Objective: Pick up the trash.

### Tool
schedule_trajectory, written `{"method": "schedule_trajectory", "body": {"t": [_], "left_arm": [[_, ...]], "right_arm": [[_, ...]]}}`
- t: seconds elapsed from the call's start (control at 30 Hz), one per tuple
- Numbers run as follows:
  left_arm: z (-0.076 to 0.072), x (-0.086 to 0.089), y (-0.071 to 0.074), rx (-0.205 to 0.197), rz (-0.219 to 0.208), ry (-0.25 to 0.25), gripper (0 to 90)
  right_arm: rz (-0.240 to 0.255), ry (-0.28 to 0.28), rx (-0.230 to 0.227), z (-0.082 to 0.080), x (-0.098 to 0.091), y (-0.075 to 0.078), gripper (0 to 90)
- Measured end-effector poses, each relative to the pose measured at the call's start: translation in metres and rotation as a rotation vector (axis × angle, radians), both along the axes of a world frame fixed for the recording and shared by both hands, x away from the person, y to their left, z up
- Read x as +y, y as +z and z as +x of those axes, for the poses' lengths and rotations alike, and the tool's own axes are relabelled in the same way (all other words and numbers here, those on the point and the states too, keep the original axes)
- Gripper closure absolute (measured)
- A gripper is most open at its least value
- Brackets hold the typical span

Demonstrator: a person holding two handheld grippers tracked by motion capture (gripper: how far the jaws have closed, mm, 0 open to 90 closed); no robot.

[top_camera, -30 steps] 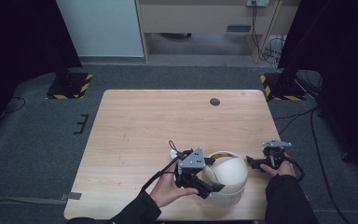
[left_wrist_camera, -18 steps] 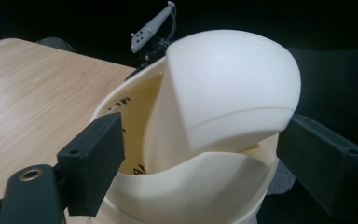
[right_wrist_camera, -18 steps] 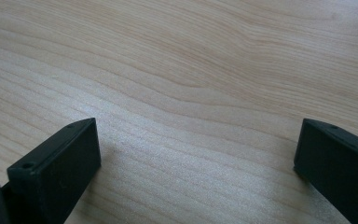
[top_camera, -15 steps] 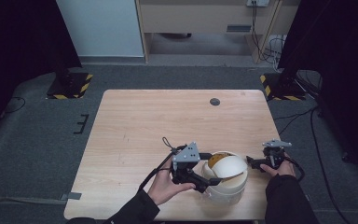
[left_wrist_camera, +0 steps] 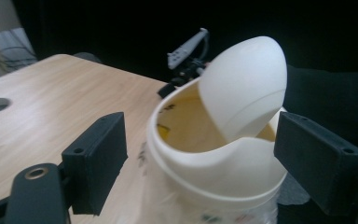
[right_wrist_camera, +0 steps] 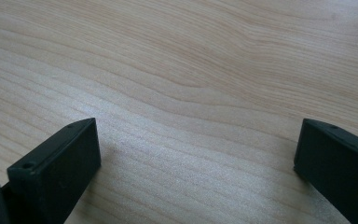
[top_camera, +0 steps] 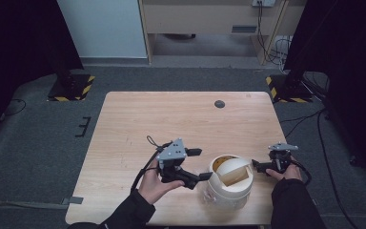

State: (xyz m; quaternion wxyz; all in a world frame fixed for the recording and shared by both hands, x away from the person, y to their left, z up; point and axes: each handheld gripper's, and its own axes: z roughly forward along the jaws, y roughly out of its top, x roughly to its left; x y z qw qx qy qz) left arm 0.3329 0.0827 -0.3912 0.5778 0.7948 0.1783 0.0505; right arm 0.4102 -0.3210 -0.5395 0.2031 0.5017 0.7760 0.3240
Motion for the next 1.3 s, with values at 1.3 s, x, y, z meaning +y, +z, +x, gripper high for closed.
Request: {"method": "schedule_trajectory", "body": {"t": [1.3], "left_arm": [[0.068, 0.045, -0.118, 0.104, 0.428, 0.234, 25.2]], "right_arm": [[-0.001, 0.001, -0.002, 0.0, 0.0, 0.0, 0.7]]}}
